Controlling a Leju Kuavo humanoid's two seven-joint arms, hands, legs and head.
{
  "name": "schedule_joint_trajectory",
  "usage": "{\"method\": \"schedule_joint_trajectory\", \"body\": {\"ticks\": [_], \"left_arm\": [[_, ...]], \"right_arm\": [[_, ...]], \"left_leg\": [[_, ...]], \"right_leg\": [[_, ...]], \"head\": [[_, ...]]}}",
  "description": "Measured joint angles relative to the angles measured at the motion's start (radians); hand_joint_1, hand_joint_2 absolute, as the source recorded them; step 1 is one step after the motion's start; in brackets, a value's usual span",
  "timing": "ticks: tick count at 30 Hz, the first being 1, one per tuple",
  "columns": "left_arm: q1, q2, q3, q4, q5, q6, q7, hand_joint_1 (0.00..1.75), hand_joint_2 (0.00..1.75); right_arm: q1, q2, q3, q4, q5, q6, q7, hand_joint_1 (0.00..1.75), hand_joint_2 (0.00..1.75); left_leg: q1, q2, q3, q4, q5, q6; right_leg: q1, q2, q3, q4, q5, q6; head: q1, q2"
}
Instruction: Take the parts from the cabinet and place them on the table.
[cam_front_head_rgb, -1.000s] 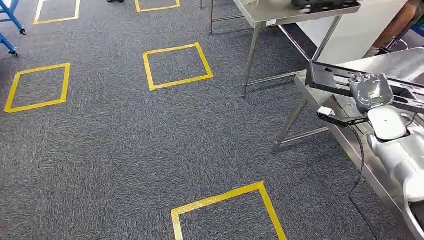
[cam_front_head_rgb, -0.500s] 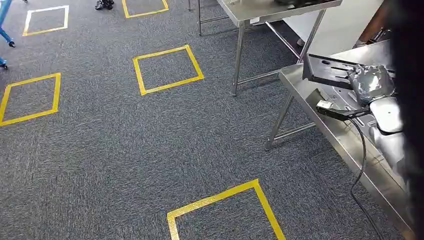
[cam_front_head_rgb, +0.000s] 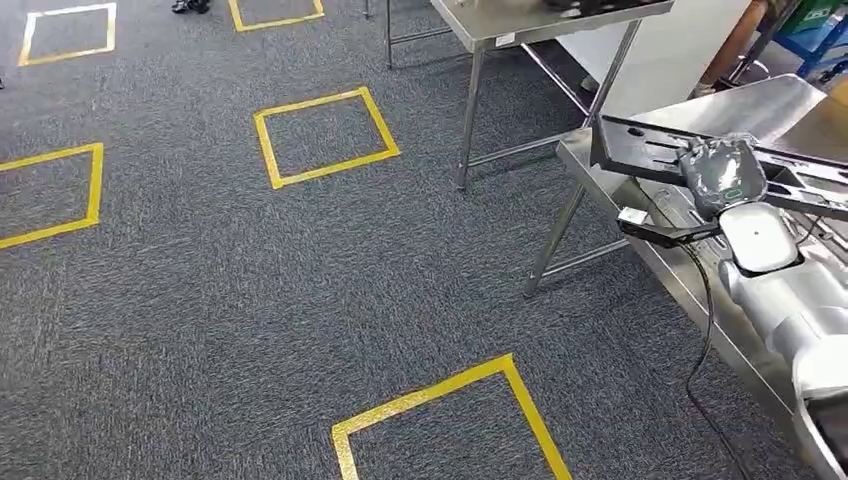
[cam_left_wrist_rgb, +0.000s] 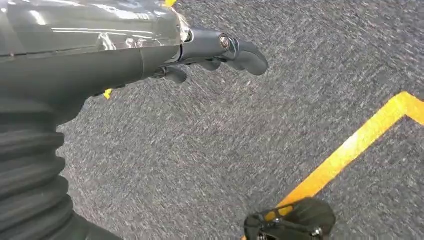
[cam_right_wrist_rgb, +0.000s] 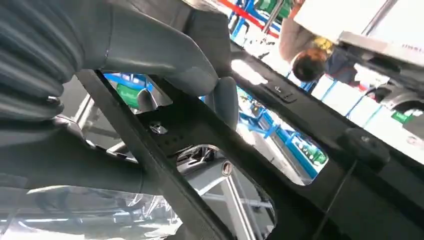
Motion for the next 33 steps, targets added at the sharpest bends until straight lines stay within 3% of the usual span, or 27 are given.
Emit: {"method": "schedule_joint_trajectory", "body": {"ticks": [1, 2, 3, 4, 6, 8, 9, 11, 12, 13, 14, 15, 17, 18, 21, 22, 23, 24, 26, 27, 28, 29, 30, 32, 33], "left_arm": [[0.001, -0.002, 0.000, 0.000, 0.000, 0.000, 0.000, 0.00, 1.75], [0.000, -0.002, 0.000, 0.000, 0.000, 0.000, 0.000, 0.00, 1.75], [0.000, -0.002, 0.000, 0.000, 0.000, 0.002, 0.000, 0.00, 1.75], [0.001, -0.002, 0.000, 0.000, -0.001, 0.002, 0.000, 0.00, 1.75], [0.000, -0.002, 0.000, 0.000, -0.002, 0.003, 0.000, 0.00, 1.75], [0.001, -0.002, 0.000, 0.000, -0.003, 0.005, 0.000, 0.00, 1.75], [0.002, -0.002, 0.001, 0.000, -0.003, 0.006, 0.001, 0.00, 1.75], [0.003, -0.002, 0.001, 0.000, -0.003, 0.007, 0.001, 0.00, 1.75], [0.003, -0.003, 0.000, 0.000, -0.003, 0.007, 0.001, 0.00, 1.75], [0.003, -0.003, 0.000, 0.000, -0.004, 0.006, 0.001, 0.00, 1.75], [0.004, -0.003, 0.001, 0.000, -0.003, 0.006, 0.001, 0.00, 1.75], [0.004, -0.003, 0.001, 0.000, -0.003, 0.006, 0.001, 0.00, 1.75], [0.005, -0.002, 0.001, 0.000, -0.003, 0.006, 0.000, 0.00, 1.75], [0.005, -0.002, 0.001, 0.000, -0.003, 0.006, 0.000, 0.00, 1.75], [0.005, -0.002, 0.001, 0.000, -0.004, 0.006, -0.001, 0.00, 1.75], [0.004, -0.002, 0.001, 0.000, -0.004, 0.006, -0.001, 0.00, 1.75], [0.003, -0.003, 0.001, 0.000, -0.005, 0.006, -0.001, 0.00, 1.75], [0.003, -0.003, 0.001, 0.000, -0.006, 0.006, -0.001, 0.00, 1.75], [0.005, -0.002, 0.001, 0.000, -0.008, 0.006, -0.001, 0.00, 1.75], [0.004, -0.002, 0.001, 0.000, -0.009, 0.005, -0.001, 0.00, 1.75], [0.004, -0.002, 0.001, 0.000, -0.009, 0.005, -0.001, 0.00, 1.75], [0.004, -0.003, 0.001, 0.000, -0.010, 0.005, -0.001, 0.00, 1.75], [0.004, -0.003, 0.001, 0.000, -0.010, 0.004, -0.001, 0.00, 1.75], [0.005, -0.003, 0.001, 0.000, -0.010, 0.003, -0.002, 0.00, 1.75], [0.005, -0.003, 0.001, 0.000, -0.010, 0.003, -0.002, 0.00, 1.75]], "right_arm": [[-0.002, 0.000, 0.000, 0.001, 0.001, 0.000, 0.001, 1.75, 1.75], [-0.005, 0.000, 0.000, 0.001, 0.002, 0.000, 0.001, 1.75, 1.75], [-0.008, 0.002, 0.000, 0.003, 0.002, 0.000, 0.001, 1.75, 1.75], [-0.011, 0.003, 0.000, 0.003, 0.002, 0.000, 0.000, 1.75, 1.75], [-0.012, 0.007, 0.000, 0.008, 0.001, 0.001, -0.003, 1.75, 1.75], [-0.018, 0.008, 0.000, 0.010, -0.003, 0.002, -0.007, 1.75, 1.75], [-0.023, 0.008, 0.000, 0.011, -0.005, 0.003, -0.008, 1.75, 1.75], [-0.026, 0.008, 0.000, 0.014, -0.008, 0.004, -0.008, 1.75, 1.75], [-0.026, 0.008, 0.000, 0.017, -0.011, 0.007, -0.008, 1.75, 1.75], [-0.026, 0.008, 0.000, 0.019, -0.014, 0.009, -0.008, 1.75, 1.75], [-0.026, 0.008, 0.000, 0.022, -0.016, 0.011, -0.008, 1.75, 1.75], [-0.027, 0.008, 0.000, 0.024, -0.017, 0.012, -0.008, 1.75, 1.75], [-0.028, 0.008, 0.000, 0.027, -0.018, 0.012, -0.003, 1.75, 1.75], [-0.028, 0.008, 0.000, 0.030, -0.018, 0.012, 0.000, 1.75, 1.75], [-0.024, 0.008, 0.000, 0.037, -0.018, 0.011, 0.003, 1.75, 1.75], [-0.023, 0.006, 0.000, 0.040, -0.018, 0.010, 0.006, 1.75, 1.75], [-0.021, 0.005, 0.000, 0.042, -0.018, 0.009, 0.010, 1.75, 1.75], [-0.022, 0.002, 0.000, 0.043, -0.017, 0.009, 0.010, 1.75, 1.75], [-0.022, 0.002, 0.000, 0.045, -0.015, 0.006, 0.014, 1.75, 1.75], [-0.017, 0.002, 0.000, 0.047, -0.014, 0.006, 0.014, 1.75, 1.75], [-0.011, 0.002, 0.000, 0.049, -0.014, 0.006, 0.014, 1.75, 1.75], [-0.007, 0.002, 0.000, 0.051, -0.014, 0.006, 0.014, 1.75, 1.75], [-0.007, 0.002, 0.000, 0.052, -0.014, 0.006, 0.014, 1.75, 1.75], [-0.008, 0.001, 0.000, 0.052, -0.014, 0.005, 0.016, 1.75, 1.75], [-0.010, 0.001, 0.000, 0.052, -0.014, 0.005, 0.017, 1.75, 1.75]], "left_leg": [[0.000, 0.002, 0.001, 0.005, -0.005, -0.003], [0.000, 0.004, 0.000, 0.011, -0.009, -0.007], [-0.008, 0.005, -0.003, 0.016, -0.011, -0.013], [-0.006, 0.006, -0.004, 0.015, -0.012, -0.017], [-0.006, 0.012, -0.001, 0.012, -0.012, -0.024], [-0.004, 0.011, -0.006, 0.026, -0.029, -0.036], [-0.003, 0.005, -0.028, 0.078, -0.066, -0.041], [0.001, 0.003, -0.105, 0.248, -0.144, -0.045], [0.002, 0.003, -0.140, 0.322, -0.167, -0.046], [0.002, 0.003, -0.155, 0.349, -0.165, -0.046], [0.002, 0.003, -0.146, 0.323, -0.138, -0.043], [0.002, 0.001, -0.114, 0.251, -0.094, -0.039], [0.002, -0.015, -0.026, 0.061, -0.004, -0.029], [-0.001, -0.031, -0.004, 0.026, -0.015, -0.027], [-0.005, -0.025, -0.006, 0.018, -0.012, -0.020], [-0.004, -0.020, -0.004, 0.008, -0.005, -0.011], [0.002, -0.013, 0.001, -0.005, 0.003, -0.002], [0.001, -0.011, 0.001, -0.010, 0.006, 0.003], [0.000, -0.007, 0.000, -0.010, 0.007, 0.005], [-0.001, -0.003, 0.000, -0.010, 0.006, 0.005], [0.000, -0.001, 0.000, -0.009, 0.006, 0.005], [0.000, 0.002, 0.001, -0.009, 0.006, 0.005], [0.000, 0.004, 0.001, -0.006, 0.005, 0.003], [0.001, 0.009, 0.002, 0.002, -0.002, -0.003], [-0.002, 0.011, 0.000, 0.005, -0.005, -0.007]], "right_leg": [[0.000, -0.010, 0.052, -0.103, 0.047, -0.001], [0.001, -0.029, 0.088, -0.182, 0.059, -0.002], [0.012, -0.030, 0.092, -0.182, 0.052, -0.009], [0.012, -0.020, 0.090, -0.184, 0.054, -0.018], [0.013, -0.014, 0.087, -0.184, 0.054, -0.025], [0.004, -0.009, 0.092, -0.194, 0.060, -0.039], [0.004, -0.007, 0.093, -0.194, 0.060, -0.046], [0.007, -0.001, 0.093, -0.194, 0.060, -0.049], [0.008, 0.002, 0.093, -0.193, 0.059, -0.050], [0.010, 0.006, 0.093, -0.193, 0.059, -0.050], [0.010, 0.011, 0.094, -0.192, 0.059, -0.050], [0.010, 0.016, 0.095, -0.192, 0.059, -0.050], [0.010, 0.026, 0.097, -0.191, 0.057, -0.047], [0.015, 0.031, 0.093, -0.191, 0.057, -0.043], [0.009, 0.041, 0.089, -0.195, 0.064, -0.025], [0.009, 0.045, 0.089, -0.198, 0.066, -0.015], [0.006, 0.033, 0.086, -0.187, 0.055, -0.013], [0.009, 0.016, 0.071, -0.156, 0.027, -0.010], [0.008, 0.009, 0.007, -0.011, -0.049, -0.003], [0.008, 0.009, -0.029, 0.065, -0.075, 0.000], [0.007, 0.008, -0.049, 0.107, -0.080, 0.003], [0.004, 0.007, -0.044, 0.096, -0.064, 0.005], [0.002, 0.004, -0.016, 0.040, -0.027, 0.005], [0.001, -0.013, 0.083, -0.147, 0.058, 0.003], [0.007, -0.031, 0.105, -0.191, 0.043, -0.003]], "head": [[0.000, 0.000], [0.000, 0.000], [0.000, 0.000], [0.000, 0.000], [0.000, 0.000], [0.000, 0.000], [0.000, 0.000], [0.000, 0.000], [0.000, 0.000], [0.000, 0.000], [0.000, 0.000], [0.000, 0.000], [0.000, 0.000], [0.000, 0.000], [0.000, 0.000], [0.000, 0.000], [0.000, 0.000], [0.000, 0.000], [0.000, 0.000], [0.000, 0.000], [0.000, 0.000], [0.000, 0.000], [0.000, 0.000], [0.000, 0.000], [0.000, 0.000]]}}
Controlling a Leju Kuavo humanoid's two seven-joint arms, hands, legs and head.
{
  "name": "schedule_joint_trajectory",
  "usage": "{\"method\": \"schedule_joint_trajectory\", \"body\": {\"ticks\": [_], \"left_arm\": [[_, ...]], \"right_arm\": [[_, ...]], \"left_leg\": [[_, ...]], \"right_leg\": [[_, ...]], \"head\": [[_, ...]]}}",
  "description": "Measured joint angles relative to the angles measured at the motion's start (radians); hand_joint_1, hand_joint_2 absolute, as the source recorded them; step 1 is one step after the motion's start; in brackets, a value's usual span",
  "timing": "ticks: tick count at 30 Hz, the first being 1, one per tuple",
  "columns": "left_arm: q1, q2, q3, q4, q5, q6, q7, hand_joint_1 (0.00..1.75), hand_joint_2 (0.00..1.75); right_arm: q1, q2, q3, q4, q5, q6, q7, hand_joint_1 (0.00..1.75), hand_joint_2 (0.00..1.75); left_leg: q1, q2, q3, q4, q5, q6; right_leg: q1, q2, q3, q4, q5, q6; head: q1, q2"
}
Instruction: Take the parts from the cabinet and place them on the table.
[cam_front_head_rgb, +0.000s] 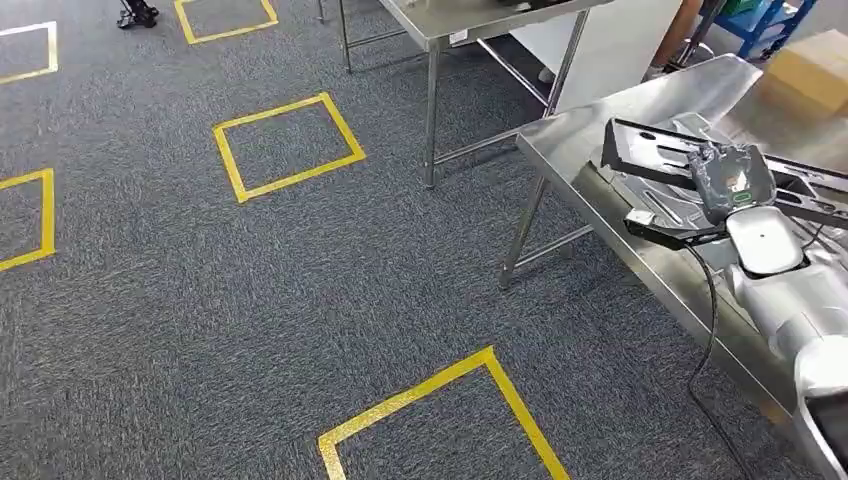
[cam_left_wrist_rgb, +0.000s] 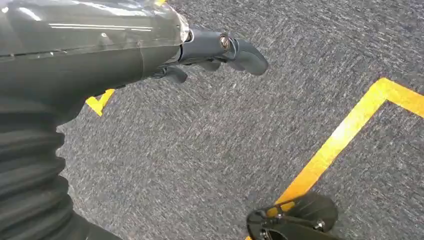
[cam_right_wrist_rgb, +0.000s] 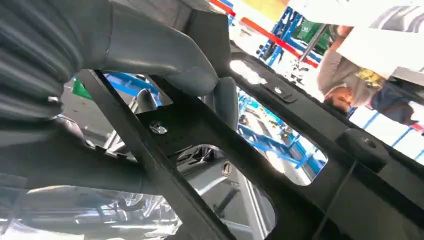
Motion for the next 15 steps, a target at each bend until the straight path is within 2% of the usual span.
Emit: {"method": "schedule_joint_trajectory", "body": {"ticks": [1, 3, 4, 5, 6, 7, 9, 10, 11, 12, 14, 15], "left_arm": [[-0.002, 0.000, 0.000, 0.000, 0.000, 0.000, -0.002, 0.00, 1.75], [-0.001, 0.000, 0.000, 0.000, 0.000, -0.002, -0.002, 0.00, 1.75], [-0.002, 0.000, 0.000, 0.000, 0.000, -0.003, -0.002, 0.00, 1.75], [-0.002, 0.001, 0.000, 0.000, 0.000, -0.003, -0.002, 0.00, 1.75], [-0.002, 0.001, 0.000, 0.000, 0.000, -0.003, -0.002, 0.00, 1.75], [-0.001, 0.001, 0.000, 0.000, 0.000, -0.003, -0.002, 0.00, 1.75], [-0.001, 0.001, 0.000, 0.000, 0.000, -0.003, -0.002, 0.00, 1.75], [-0.001, 0.001, 0.000, 0.000, 0.000, -0.003, -0.002, 0.00, 1.75], [-0.001, 0.001, 0.000, 0.000, -0.001, -0.003, -0.002, 0.00, 1.75], [0.000, 0.001, 0.000, 0.000, -0.001, -0.003, -0.001, 0.00, 1.75], [0.000, 0.002, 0.000, 0.000, -0.001, -0.001, 0.000, 0.00, 1.75], [0.000, 0.003, 0.001, 0.000, -0.001, 0.000, 0.001, 0.00, 1.75]], "right_arm": [[0.000, 0.001, 0.000, 0.000, 0.002, -0.002, 0.002, 1.75, 1.75], [0.002, 0.001, 0.000, 0.000, 0.008, -0.002, 0.012, 1.75, 1.75], [0.002, 0.002, 0.000, 0.001, 0.014, -0.002, 0.017, 1.75, 1.75], [0.002, 0.003, 0.000, 0.000, 0.017, -0.002, 0.021, 1.75, 1.75], [0.001, 0.006, 0.000, 0.000, 0.020, -0.002, 0.024, 1.75, 1.75], [0.001, 0.010, 0.000, 0.000, 0.023, -0.002, 0.027, 1.75, 1.75], [0.003, 0.019, 0.000, 0.001, 0.028, -0.002, 0.027, 1.75, 1.75], [0.005, 0.024, 0.000, 0.001, 0.030, -0.002, 0.027, 1.75, 1.75], [0.008, 0.027, 0.000, 0.001, 0.032, -0.002, 0.026, 1.75, 1.75], [0.008, 0.030, 0.000, 0.001, 0.033, -0.002, 0.026, 1.75, 1.75], [0.007, 0.035, 0.000, 0.001, 0.035, -0.002, 0.025, 1.75, 1.75], [0.007, 0.039, 0.000, 0.001, 0.037, -0.003, 0.024, 1.75, 1.75]], "left_leg": [[-0.004, 0.000, -0.003, 0.006, -0.002, -0.004], [-0.003, 0.005, -0.003, 0.002, 0.000, -0.013], [-0.003, 0.009, -0.002, 0.001, 0.001, -0.018], [-0.004, 0.005, -0.007, 0.007, -0.008, -0.026], [-0.002, -0.004, -0.017, 0.040, -0.034, -0.032], [0.001, -0.008, -0.045, 0.104, -0.071, -0.034], [0.004, -0.008, -0.121, 0.272, -0.142, -0.039], [0.004, -0.008, -0.146, 0.324, -0.153, -0.040], [0.005, -0.008, -0.148, 0.325, -0.138, -0.039], [0.005, -0.008, -0.128, 0.277, -0.105, -0.037], [0.005, -0.017, -0.042, 0.094, -0.014, -0.028], [0.005, -0.035, -0.013, 0.024, -0.004, -0.022]], "right_leg": [[0.006, 0.012, -0.003, -0.006, 0.010, -0.012], [0.008, 0.016, -0.007, -0.001, 0.009, -0.019], [0.008, 0.020, -0.008, -0.005, 0.012, -0.025], [-0.003, 0.022, -0.003, -0.013, 0.018, -0.034], [-0.003, 0.024, -0.003, -0.014, 0.018, -0.040], [-0.002, 0.025, -0.003, -0.013, 0.019, -0.046], [0.000, 0.034, -0.005, -0.013, 0.019, -0.047], [0.001, 0.038, -0.005, -0.011, 0.019, -0.047], [0.001, 0.043, -0.005, -0.010, 0.019, -0.047], [0.002, 0.047, -0.005, -0.008, 0.018, -0.047], [0.002, 0.056, -0.005, -0.005, 0.016, -0.044], [0.001, 0.058, -0.006, -0.004, 0.015, -0.042]], "head": [[0.000, 0.000], [0.000, 0.000], [0.000, 0.000], [0.000, 0.000], [0.000, 0.000], [0.000, 0.000], [0.000, 0.000], [0.000, 0.000], [0.000, 0.000], [0.000, 0.000], [0.000, 0.000], [0.000, 0.000]]}}
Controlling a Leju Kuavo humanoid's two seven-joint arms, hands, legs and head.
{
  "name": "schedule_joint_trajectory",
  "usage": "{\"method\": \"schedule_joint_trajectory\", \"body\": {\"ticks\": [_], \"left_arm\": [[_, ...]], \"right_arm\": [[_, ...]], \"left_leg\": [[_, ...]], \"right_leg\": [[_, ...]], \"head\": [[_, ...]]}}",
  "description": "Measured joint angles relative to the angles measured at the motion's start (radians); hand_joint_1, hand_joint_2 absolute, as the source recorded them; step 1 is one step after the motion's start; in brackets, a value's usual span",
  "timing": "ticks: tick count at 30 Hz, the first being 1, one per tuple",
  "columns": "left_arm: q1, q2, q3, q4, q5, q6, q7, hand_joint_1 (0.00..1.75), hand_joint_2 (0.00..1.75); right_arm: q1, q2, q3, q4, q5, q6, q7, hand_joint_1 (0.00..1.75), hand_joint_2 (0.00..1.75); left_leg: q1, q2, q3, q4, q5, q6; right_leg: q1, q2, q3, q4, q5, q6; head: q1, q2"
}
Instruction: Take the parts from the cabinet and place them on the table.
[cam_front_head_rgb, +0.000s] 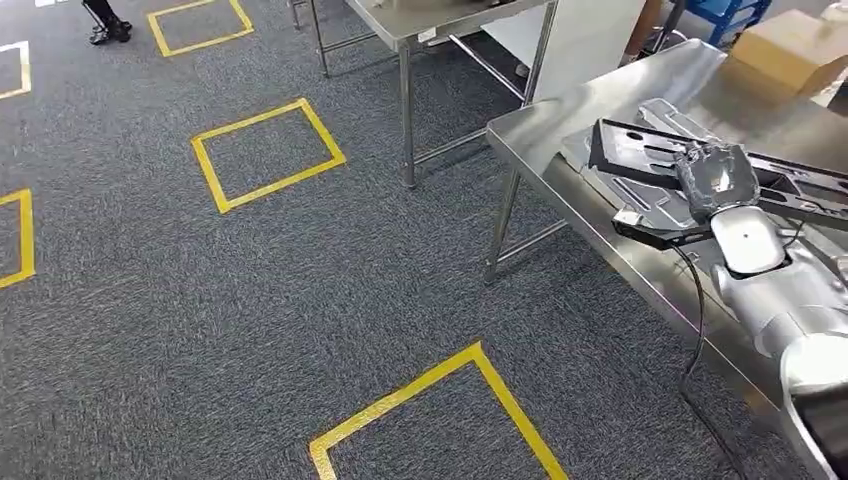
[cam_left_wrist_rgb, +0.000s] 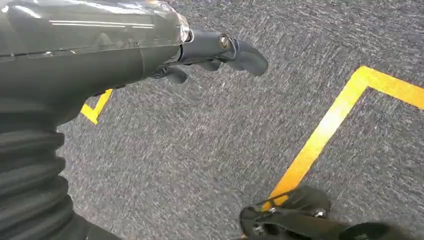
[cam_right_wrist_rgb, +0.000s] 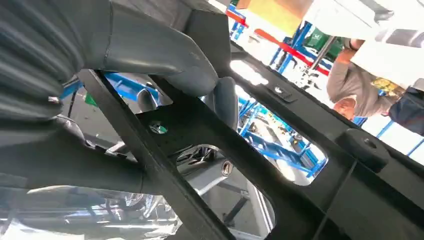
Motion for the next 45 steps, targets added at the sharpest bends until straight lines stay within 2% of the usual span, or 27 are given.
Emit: {"method": "schedule_joint_trajectory", "body": {"ticks": [1, 3, 5, 6, 7, 9, 10, 11, 12, 14, 15, 16, 17, 19, 21, 22, 25, 26, 27, 28, 30, 31, 33, 35, 37, 42, 45], "left_arm": [[0.001, 0.000, 0.001, 0.000, 0.000, 0.000, 0.001, 0.00, 1.75], [-0.001, 0.000, 0.001, 0.000, 0.000, 0.002, 0.002, 0.00, 1.75], [-0.002, -0.001, 0.001, 0.000, 0.000, 0.003, 0.003, 0.00, 1.75], [-0.002, -0.001, 0.001, 0.000, 0.000, 0.003, 0.004, 0.00, 1.75], [-0.002, -0.001, 0.001, 0.000, 0.000, 0.004, 0.005, 0.00, 1.75], [-0.001, -0.001, 0.002, 0.000, 0.001, 0.004, 0.006, 0.00, 1.75], [-0.001, -0.001, 0.003, 0.000, 0.001, 0.004, 0.006, 0.00, 1.75], [-0.001, -0.001, 0.004, 0.000, 0.003, 0.004, 0.006, 0.00, 1.75], [-0.001, -0.001, 0.006, 0.000, 0.003, 0.004, 0.006, 0.00, 1.75], [-0.001, -0.001, 0.009, 0.000, 0.006, 0.003, 0.006, 0.00, 1.75], [-0.001, -0.002, 0.010, 0.000, 0.008, 0.002, 0.006, 0.00, 1.75], [-0.001, -0.002, 0.011, 0.000, 0.008, 0.002, 0.005, 0.00, 1.75], [-0.001, -0.002, 0.014, 0.000, 0.008, 0.000, 0.003, 0.00, 1.75], [-0.001, -0.002, 0.017, 0.000, 0.010, -0.002, 0.000, 0.00, 1.75], [-0.001, 0.000, 0.018, 0.000, 0.010, -0.002, -0.003, 0.00, 1.75], [-0.001, 0.000, 0.019, 0.000, 0.010, -0.002, -0.004, 0.00, 1.75], [0.000, 0.000, 0.021, 0.000, 0.012, -0.013, -0.007, 0.00, 1.75], [0.000, 0.000, 0.023, 0.001, 0.015, -0.016, -0.009, 0.00, 1.75], [0.000, 0.000, 0.024, 0.001, 0.014, -0.018, -0.010, 0.00, 1.75], [0.000, 0.001, 0.025, 0.001, 0.014, -0.019, -0.010, 0.00, 1.75], [0.000, 0.005, 0.026, 0.001, 0.014, -0.021, -0.011, 0.00, 1.75], [0.000, 0.005, 0.026, 0.001, 0.014, -0.022, -0.011, 0.00, 1.75], [0.000, 0.005, 0.026, 0.001, 0.013, -0.023, -0.012, 0.00, 1.75], [0.000, 0.005, 0.026, 0.002, 0.013, -0.023, -0.011, 0.00, 1.75], [0.000, 0.006, 0.027, 0.002, 0.013, -0.023, -0.009, 0.00, 1.75], [0.000, 0.006, 0.027, 0.003, 0.011, -0.023, -0.008, 0.00, 1.75], [0.000, 0.006, 0.027, 0.003, 0.012, -0.024, -0.009, 0.00, 1.75]], "right_arm": [[-0.001, 0.002, 0.000, 0.000, 0.000, 0.000, -0.001, 1.75, 1.75], [0.001, 0.009, 0.000, 0.001, 0.003, -0.001, -0.004, 1.75, 1.75], [0.002, 0.011, 0.000, 0.001, 0.006, -0.001, -0.004, 1.75, 1.75], [0.002, 0.012, 0.000, 0.002, 0.008, -0.002, -0.005, 1.75, 1.75], [-0.001, 0.013, 0.000, 0.002, 0.010, -0.003, -0.006, 1.75, 1.75], [0.000, 0.016, 0.000, 0.003, 0.013, -0.004, -0.013, 1.75, 1.75], [0.001, 0.018, 0.000, 0.005, 0.013, -0.003, -0.017, 1.75, 1.75], [0.003, 0.020, 0.000, 0.006, 0.011, -0.002, -0.023, 1.75, 1.75], [0.002, 0.022, 0.000, 0.007, 0.010, 0.000, -0.029, 1.75, 1.75], [-0.002, 0.025, 0.000, 0.007, 0.008, 0.003, -0.032, 1.75, 1.75], [-0.005, 0.026, 0.000, 0.007, 0.005, 0.003, -0.033, 1.75, 1.75], [-0.009, 0.027, 0.000, 0.007, 0.003, 0.004, -0.033, 1.75, 1.75], [-0.010, 0.030, 0.000, 0.007, 0.002, 0.004, -0.034, 1.75, 1.75], [-0.009, 0.033, 0.000, 0.009, 0.002, 0.004, -0.034, 1.75, 1.75], [-0.009, 0.040, 0.000, 0.011, 0.002, 0.003, -0.031, 1.75, 1.75], [-0.011, 0.042, 0.000, 0.011, 0.002, 0.003, -0.030, 1.75, 1.75], [-0.009, 0.058, 0.000, 0.015, 0.010, 0.003, -0.028, 1.75, 1.75], [-0.006, 0.060, 0.000, 0.016, 0.012, 0.003, -0.028, 1.75, 1.75], [-0.005, 0.064, 0.000, 0.018, 0.014, 0.003, -0.028, 1.75, 1.75], [-0.005, 0.066, 0.000, 0.019, 0.015, 0.003, -0.027, 1.75, 1.75], [-0.005, 0.071, 0.000, 0.019, 0.015, 0.002, -0.023, 1.75, 1.75], [-0.006, 0.073, 0.000, 0.020, 0.017, 0.002, -0.021, 1.75, 1.75], [-0.005, 0.074, 0.000, 0.023, 0.018, 0.002, -0.020, 1.75, 1.75], [-0.004, 0.077, 0.000, 0.024, 0.018, 0.002, -0.020, 1.75, 1.75], [-0.003, 0.077, 0.001, 0.024, 0.018, 0.002, -0.020, 1.75, 1.75], [-0.007, 0.083, 0.001, 0.025, 0.023, 0.004, -0.021, 1.75, 1.75], [-0.011, 0.085, 0.001, 0.028, 0.024, 0.010, -0.023, 1.75, 1.75]], "left_leg": [[-0.002, -0.002, 0.010, -0.014, -0.004, 0.001], [-0.006, 0.002, 0.008, -0.012, -0.001, 0.006], [-0.002, 0.010, 0.011, -0.031, 0.010, 0.022], [0.000, 0.014, 0.014, -0.038, 0.016, 0.028], [0.001, 0.015, 0.013, -0.041, 0.020, 0.033], [-0.001, 0.019, 0.012, -0.041, 0.019, 0.034], [-0.002, 0.022, 0.012, -0.040, 0.019, 0.034], [-0.002, 0.024, 0.012, -0.039, 0.019, 0.034], [-0.002, 0.027, 0.012, -0.038, 0.018, 0.033], [-0.001, 0.031, 0.013, -0.032, 0.013, 0.028], [-0.002, 0.033, 0.013, -0.027, 0.009, 0.023], [-0.009, 0.034, 0.009, -0.021, 0.006, 0.018], [-0.009, 0.035, 0.008, -0.021, 0.006, 0.014], [-0.008, 0.043, 0.009, -0.024, 0.006, 0.008], [-0.006, 0.040, 0.002, -0.006, -0.013, -0.005], [-0.005, 0.033, -0.017, 0.040, -0.045, -0.009], [-0.001, 0.027, -0.128, 0.283, -0.147, -0.016], [0.000, 0.027, -0.146, 0.316, -0.148, -0.016], [0.000, 0.027, -0.139, 0.292, -0.122, -0.014], [0.000, 0.027, -0.112, 0.228, -0.081, -0.011], [0.000, 0.021, -0.021, 0.029, 0.014, -0.002], [-0.003, 0.012, -0.001, -0.003, -0.001, 0.001], [0.001, 0.014, -0.005, -0.015, 0.008, -0.003], [-0.003, 0.013, 0.004, -0.034, 0.016, 0.004], [-0.003, 0.011, 0.050, -0.121, 0.054, 0.009], [-0.003, 0.010, 0.235, -0.454, 0.199, 0.014], [-0.002, 0.010, 0.325, -0.615, 0.272, 0.016]], "right_leg": [[0.005, 0.005, -0.005, 0.004, 0.001, 0.006], [0.002, 0.011, -0.008, -0.001, 0.005, 0.019], [0.001, 0.015, -0.008, -0.004, 0.007, 0.033], [-0.002, 0.001, -0.016, 0.013, -0.011, 0.034], [-0.001, -0.013, -0.039, 0.062, -0.047, 0.036], [-0.004, -0.019, -0.113, 0.230, -0.126, 0.044], [-0.005, -0.019, -0.141, 0.290, -0.143, 0.046], [-0.006, -0.019, -0.150, 0.307, -0.138, 0.047], [-0.006, -0.021, -0.136, 0.277, -0.111, 0.048], [-0.007, -0.033, -0.046, 0.102, -0.020, 0.047], [-0.006, -0.052, -0.003, 0.014, 0.005, 0.044], [0.006, -0.061, 0.005, -0.001, -0.009, 0.037], [0.005, -0.049, 0.001, -0.002, -0.006, 0.028], [0.008, -0.043, -0.002, 0.000, -0.006, 0.021], [-0.002, -0.037, 0.003, -0.009, 0.001, 0.006], [-0.002, -0.035, 0.003, -0.009, 0.001, -0.001], [0.001, -0.025, 0.002, -0.007, -0.001, -0.006], [0.001, -0.020, 0.003, -0.006, -0.001, -0.006], [0.002, -0.016, 0.003, -0.004, -0.002, -0.007], [0.002, -0.013, 0.003, -0.002, -0.003, -0.006], [0.002, -0.007, 0.004, 0.002, -0.008, -0.001], [0.007, -0.005, 0.000, 0.005, -0.010, 0.003], [0.010, -0.005, -0.005, 0.009, -0.009, 0.006], [0.007, -0.005, 0.006, -0.017, -0.001, 0.013], [0.007, -0.008, 0.058, -0.109, 0.039, 0.020], [0.007, -0.008, 0.251, -0.458, 0.193, 0.023], [0.006, -0.008, 0.349, -0.629, 0.272, 0.027]], "head": [[0.000, 0.000], [0.000, 0.000], [0.000, 0.000], [0.000, 0.000], [0.000, 0.000], [0.000, 0.000], [0.000, 0.000], [0.000, 0.000], [0.000, 0.000], [0.000, 0.000], [0.000, 0.000], [0.000, 0.000], [0.000, 0.000], [0.000, 0.000], [0.000, 0.000], [0.000, 0.000], [0.000, 0.000], [0.000, 0.000], [0.000, 0.000], [0.000, 0.000], [0.000, 0.000], [0.000, 0.000], [0.000, 0.000], [0.000, 0.000], [0.000, 0.000], [0.000, 0.000], [0.000, 0.000]]}}
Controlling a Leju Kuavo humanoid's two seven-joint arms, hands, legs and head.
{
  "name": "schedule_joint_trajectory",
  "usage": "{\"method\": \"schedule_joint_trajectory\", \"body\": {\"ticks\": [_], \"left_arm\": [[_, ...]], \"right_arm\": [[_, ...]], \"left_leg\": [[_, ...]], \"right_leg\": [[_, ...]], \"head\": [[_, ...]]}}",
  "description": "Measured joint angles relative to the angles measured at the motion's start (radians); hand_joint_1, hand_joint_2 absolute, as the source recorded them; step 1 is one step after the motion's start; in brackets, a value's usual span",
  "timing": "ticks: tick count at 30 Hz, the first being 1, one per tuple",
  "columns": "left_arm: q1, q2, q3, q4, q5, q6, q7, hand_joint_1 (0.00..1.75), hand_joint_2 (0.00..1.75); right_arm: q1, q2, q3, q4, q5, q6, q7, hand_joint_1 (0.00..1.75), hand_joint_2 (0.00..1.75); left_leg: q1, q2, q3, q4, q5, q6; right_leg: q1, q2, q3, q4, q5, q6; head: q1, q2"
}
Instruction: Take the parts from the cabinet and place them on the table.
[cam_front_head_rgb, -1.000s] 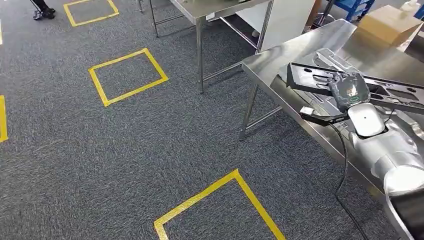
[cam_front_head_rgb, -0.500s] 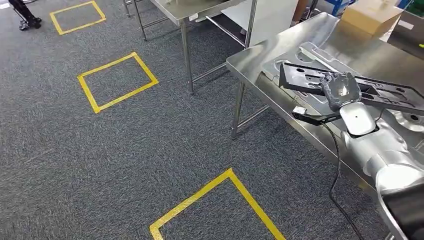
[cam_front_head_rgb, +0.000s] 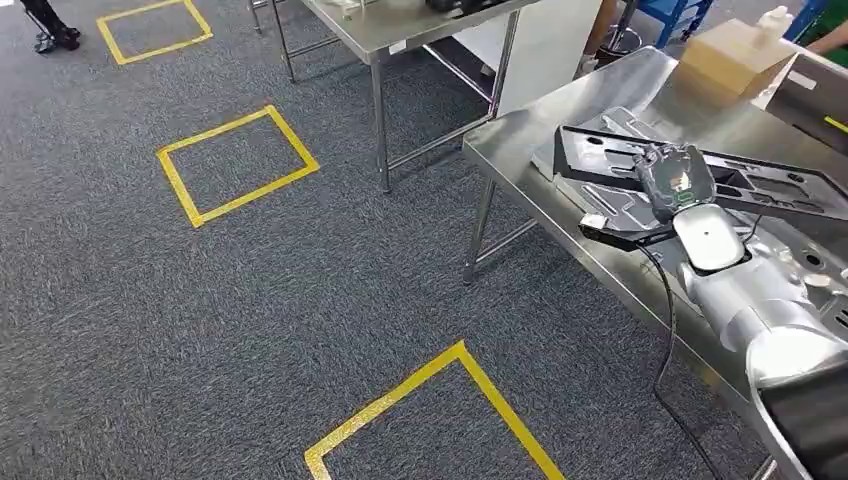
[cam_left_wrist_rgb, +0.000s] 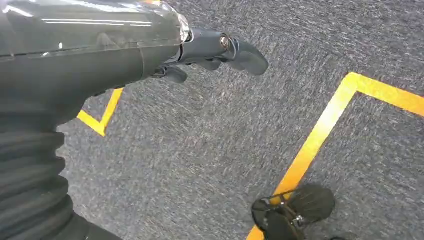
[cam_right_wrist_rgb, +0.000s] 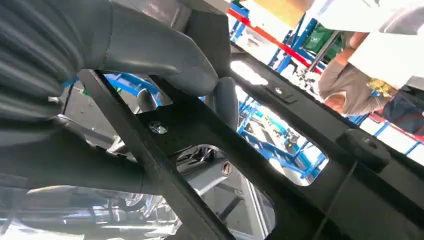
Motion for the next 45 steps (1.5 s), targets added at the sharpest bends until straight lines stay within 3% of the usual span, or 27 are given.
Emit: {"method": "schedule_joint_trajectory", "body": {"ticks": [3, 5, 6, 7, 8, 11, 12, 13, 14, 15, 17, 18, 21, 23, 25, 27, 28, 30, 32, 33, 38, 39, 40, 42, 43, 44, 45], "left_arm": [[-0.001, 0.000, 0.001, 0.000, 0.002, -0.003, -0.002, 0.00, 1.75], [-0.003, 0.000, 0.003, 0.000, 0.002, -0.004, -0.003, 0.00, 1.75], [-0.001, 0.001, 0.004, 0.000, 0.002, -0.004, -0.005, 0.00, 1.75], [-0.003, 0.001, 0.005, 0.000, 0.003, -0.004, -0.007, 0.00, 1.75], [-0.002, 0.001, 0.005, 0.000, 0.003, -0.004, -0.009, 0.00, 1.75], [-0.004, 0.001, 0.007, 0.000, 0.006, -0.004, -0.010, 0.00, 1.75], [-0.003, 0.001, 0.008, 0.000, 0.006, -0.004, -0.010, 0.00, 1.75], [-0.003, 0.001, 0.008, 0.000, 0.006, -0.004, -0.010, 0.00, 1.75], [-0.002, 0.001, 0.009, 0.000, 0.006, -0.004, -0.010, 0.00, 1.75], [-0.002, 0.000, 0.010, 0.000, 0.006, -0.004, -0.010, 0.00, 1.75], [-0.003, 0.000, 0.010, 0.000, 0.005, -0.004, -0.011, 0.00, 1.75], [-0.003, 0.003, 0.012, 0.000, 0.005, -0.003, -0.011, 0.00, 1.75], [-0.004, 0.001, 0.013, 0.000, 0.003, -0.003, -0.015, 0.00, 1.75], [-0.003, 0.001, 0.013, 0.001, -0.001, -0.003, -0.015, 0.00, 1.75], [-0.003, 0.001, 0.013, 0.001, -0.003, -0.003, -0.015, 0.00, 1.75], [-0.002, 0.001, 0.013, 0.001, -0.004, -0.003, -0.013, 0.00, 1.75], [0.000, 0.001, 0.013, 0.001, -0.004, -0.003, -0.012, 0.00, 1.75], [0.000, 0.001, 0.013, 0.001, -0.004, -0.003, -0.011, 0.00, 1.75], [0.000, 0.001, 0.013, 0.001, -0.005, -0.003, -0.011, 0.00, 1.75], [0.000, 0.003, 0.013, 0.001, -0.005, -0.003, -0.011, 0.00, 1.75], [-0.002, 0.002, 0.013, 0.001, -0.005, -0.003, -0.009, 0.00, 1.75], [-0.003, 0.001, 0.014, 0.001, -0.005, -0.003, -0.008, 0.00, 1.75], [-0.003, 0.001, 0.014, 0.001, -0.005, -0.003, -0.006, 0.00, 1.75], [-0.002, 0.001, 0.014, 0.001, -0.004, -0.004, -0.006, 0.00, 1.75], [-0.002, 0.001, 0.014, 0.001, -0.004, -0.003, -0.006, 0.00, 1.75], [-0.002, 0.001, 0.014, 0.001, -0.004, -0.003, -0.006, 0.00, 1.75], [-0.002, 0.000, 0.014, 0.001, -0.004, -0.003, -0.006, 0.00, 1.75]], "right_arm": [[-0.004, 0.004, 0.000, 0.002, -0.017, 0.007, -0.012, 1.75, 1.75], [-0.009, 0.005, 0.000, 0.003, -0.023, 0.008, -0.016, 1.75, 1.75], [-0.010, 0.006, 0.000, 0.004, -0.026, 0.008, -0.018, 1.75, 1.75], [-0.014, 0.006, 0.000, 0.005, -0.028, 0.008, -0.018, 1.75, 1.75], [-0.014, 0.005, 0.000, 0.005, -0.029, 0.008, -0.018, 1.75, 1.75], [-0.017, 0.003, 0.000, 0.008, -0.031, 0.007, -0.014, 1.75, 1.75], [-0.008, 0.003, 0.000, 0.010, -0.030, 0.007, -0.012, 1.75, 1.75], [-0.001, 0.003, 0.000, 0.012, -0.030, 0.006, -0.010, 1.75, 1.75], [0.005, 0.003, 0.000, 0.015, -0.030, 0.006, -0.008, 1.75, 1.75], [0.006, 0.003, 0.000, 0.016, -0.030, 0.006, -0.006, 1.75, 1.75], [0.004, 0.003, 0.000, 0.016, -0.030, 0.004, 0.001, 1.75, 1.75], [0.005, 0.004, 0.000, 0.017, -0.029, 0.000, 0.005, 1.75, 1.75], [0.007, 0.003, 0.000, 0.018, -0.026, -0.007, 0.012, 1.75, 1.75], [0.008, 0.003, 0.000, 0.018, -0.025, -0.009, 0.013, 1.75, 1.75], [0.008, 0.003, 0.000, 0.019, -0.025, -0.010, 0.012, 1.75, 1.75], [0.009, 0.003, 0.000, 0.020, -0.026, -0.010, 0.009, 1.75, 1.75], [0.012, 0.003, 0.000, 0.021, -0.026, -0.010, 0.008, 1.75, 1.75], [0.015, 0.004, 0.000, 0.021, -0.025, -0.010, 0.006, 1.75, 1.75], [0.014, 0.003, 0.000, 0.021, -0.026, -0.010, 0.006, 1.75, 1.75], [0.012, 0.003, 0.000, 0.021, -0.026, -0.010, 0.006, 1.75, 1.75], [0.011, -0.003, 0.000, 0.026, -0.026, -0.011, 0.004, 1.75, 1.75], [0.010, -0.005, 0.000, 0.026, -0.028, -0.011, 0.003, 1.75, 1.75], [0.008, -0.009, 0.000, 0.026, -0.028, -0.011, 0.002, 1.75, 1.75], [0.012, -0.010, 0.000, 0.026, -0.028, -0.012, 0.000, 1.75, 1.75], [0.018, -0.010, 0.000, 0.027, -0.028, -0.012, 0.000, 1.75, 1.75], [0.024, -0.010, 0.000, 0.028, -0.028, -0.013, 0.000, 1.75, 1.75], [0.028, -0.010, 0.000, 0.029, -0.028, -0.013, 0.000, 1.75, 1.75]], "left_leg": [[-0.005, 0.000, 0.052, -0.094, 0.044, -0.001], [-0.013, 0.000, 0.054, -0.096, 0.042, 0.004], [-0.017, 0.000, 0.036, -0.063, 0.029, 0.013], [-0.012, 0.002, 0.019, -0.028, 0.019, 0.021], [-0.003, 0.007, 0.014, -0.026, 0.017, 0.019], [0.000, 0.019, -0.027, 0.031, -0.002, 0.025], [0.000, 0.021, -0.041, 0.057, -0.013, 0.022], [0.001, 0.022, -0.057, 0.087, -0.026, 0.019], [0.002, 0.023, -0.076, 0.127, -0.044, 0.015], [0.005, 0.025, -0.095, 0.167, -0.063, 0.009], [0.010, 0.030, -0.138, 0.257, -0.105, -0.005], [0.007, 0.029, -0.152, 0.289, -0.120, -0.013], [0.008, 0.034, -0.176, 0.325, -0.134, -0.031], [0.010, 0.034, -0.187, 0.341, -0.148, -0.042], [0.014, 0.025, -0.248, 0.480, -0.235, -0.047], [0.014, 0.019, -0.353, 0.705, -0.322, -0.050], [0.014, 0.018, -0.386, 0.771, -0.337, -0.048], [0.011, 0.017, -0.374, 0.727, -0.289, -0.037], [0.004, 0.006, -0.274, 0.509, -0.181, -0.016], [-0.001, -0.018, -0.235, 0.425, -0.160, -0.003], [0.001, -0.004, -0.225, 0.402, -0.166, 0.005], [0.004, 0.004, -0.219, 0.391, -0.158, 0.011], [0.005, 0.004, -0.220, 0.390, -0.158, 0.013], [0.004, 0.010, -0.222, 0.392, -0.159, 0.015], [0.005, 0.013, -0.225, 0.396, -0.161, 0.014], [0.005, 0.016, -0.227, 0.403, -0.165, 0.013], [0.006, 0.018, -0.229, 0.411, -0.170, 0.011]], "right_leg": [[-0.005, 0.000, 0.050, -0.090, 0.045, 0.001], [-0.011, 0.000, 0.050, -0.092, 0.043, 0.007], [-0.020, 0.001, 0.034, -0.066, 0.035, 0.017], [-0.013, 0.006, 0.011, -0.032, 0.015, 0.026], [-0.014, 0.001, -0.015, 0.025, -0.029, 0.022], [-0.016, -0.008, -0.244, 0.498, -0.244, 0.027], [-0.018, -0.009, -0.301, 0.618, -0.285, 0.031], [-0.021, -0.010, -0.324, 0.664, -0.293, 0.034], [-0.024, -0.012, -0.311, 0.634, -0.270, 0.036], [-0.026, -0.016, -0.271, 0.552, -0.229, 0.037], [-0.032, -0.041, -0.156, 0.328, -0.143, 0.045], [-0.021, -0.046, -0.154, 0.320, -0.166, 0.035], [-0.011, -0.025, -0.188, 0.370, -0.177, 0.002], [-0.021, -0.019, -0.192, 0.374, -0.172, -0.011], [-0.018, -0.016, -0.195, 0.375, -0.171, -0.022], [-0.011, -0.009, -0.200, 0.381, -0.173, -0.026], [-0.007, -0.004, -0.203, 0.387, -0.176, -0.030], [0.000, 0.006, -0.209, 0.402, -0.183, -0.035], [0.005, 0.016, -0.214, 0.420, -0.194, -0.035], [0.004, 0.019, -0.217, 0.427, -0.199, -0.034], [0.007, 0.039, -0.235, 0.438, -0.202, -0.012], [0.005, 0.011, -0.245, 0.462, -0.225, -0.010], [0.003, -0.002, -0.273, 0.522, -0.265, -0.008], [0.001, -0.009, -0.373, 0.726, -0.358, -0.002], [-0.001, -0.009, -0.411, 0.802, -0.379, 0.002], [-0.004, -0.010, -0.428, 0.828, -0.373, 0.006], [-0.008, -0.012, -0.415, 0.799, -0.344, 0.009]], "head": [[0.000, 0.000], [0.000, 0.000], [0.000, 0.000], [0.000, 0.000], [0.000, 0.000], [0.000, 0.000], [0.000, 0.000], [0.000, 0.000], [0.000, 0.000], [0.000, 0.000], [0.000, 0.000], [-0.001, 0.000], [-0.001, 0.000], [-0.001, 0.000], [-0.001, 0.000], [-0.001, 0.000], [-0.001, 0.000], [-0.001, 0.000], [-0.001, 0.000], [-0.001, 0.000], [-0.001, 0.000], [0.000, 0.000], [0.000, 0.000], [0.000, 0.000], [0.000, 0.000], [0.000, 0.000], [0.000, 0.000]]}}
